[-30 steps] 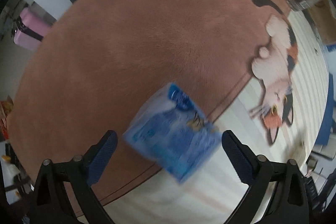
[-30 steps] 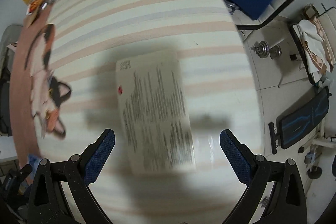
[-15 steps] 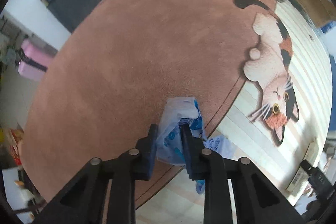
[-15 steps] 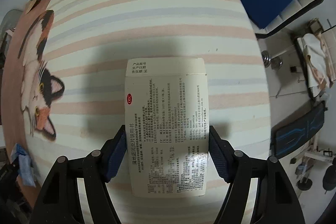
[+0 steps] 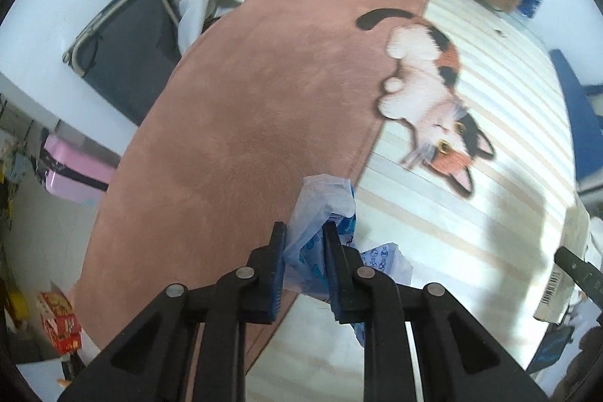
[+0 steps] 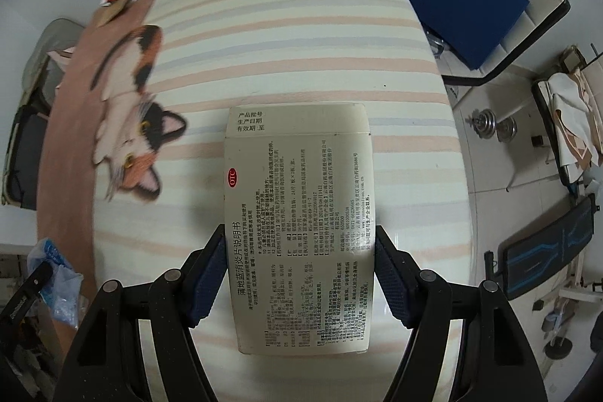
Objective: Collect trash
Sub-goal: 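Carry the blue wrapper and medicine box to the bin and release both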
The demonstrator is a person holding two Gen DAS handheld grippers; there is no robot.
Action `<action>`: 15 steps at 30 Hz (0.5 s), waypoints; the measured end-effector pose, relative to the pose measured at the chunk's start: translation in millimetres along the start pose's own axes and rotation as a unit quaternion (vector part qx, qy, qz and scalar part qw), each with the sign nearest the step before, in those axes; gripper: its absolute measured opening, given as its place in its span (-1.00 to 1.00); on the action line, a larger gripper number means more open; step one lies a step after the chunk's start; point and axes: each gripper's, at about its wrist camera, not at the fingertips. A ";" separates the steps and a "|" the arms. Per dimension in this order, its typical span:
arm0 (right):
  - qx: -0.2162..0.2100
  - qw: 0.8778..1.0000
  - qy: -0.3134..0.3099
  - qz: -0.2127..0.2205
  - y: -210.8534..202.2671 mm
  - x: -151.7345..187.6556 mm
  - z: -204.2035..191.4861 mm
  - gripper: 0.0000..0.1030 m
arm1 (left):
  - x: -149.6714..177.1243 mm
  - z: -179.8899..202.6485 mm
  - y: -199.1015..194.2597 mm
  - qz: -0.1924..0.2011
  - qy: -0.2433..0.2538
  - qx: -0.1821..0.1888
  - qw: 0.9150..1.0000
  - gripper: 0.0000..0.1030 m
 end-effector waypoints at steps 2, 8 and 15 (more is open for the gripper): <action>-0.008 1.000 -0.001 0.006 -14.2 13.8 -0.2 0.44 | 2.3 4.7 -9.3 0.005 0.015 0.004 1.000 -0.69; -0.034 0.999 0.005 0.023 -66.1 66.7 -6.2 0.44 | 22.4 11.9 -54.6 0.040 0.059 0.032 0.997 -0.69; -0.055 0.996 0.017 0.062 -135.7 164.3 -9.3 0.44 | 75.1 -16.9 -114.7 0.084 0.107 0.076 0.988 -0.69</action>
Point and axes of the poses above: each gripper's, at about its wrist camera, not at the fingertips, and y roughly the way its jaws point, z to its right, x to its underside, and after that the axes turned 6 degrees about y, right-handed
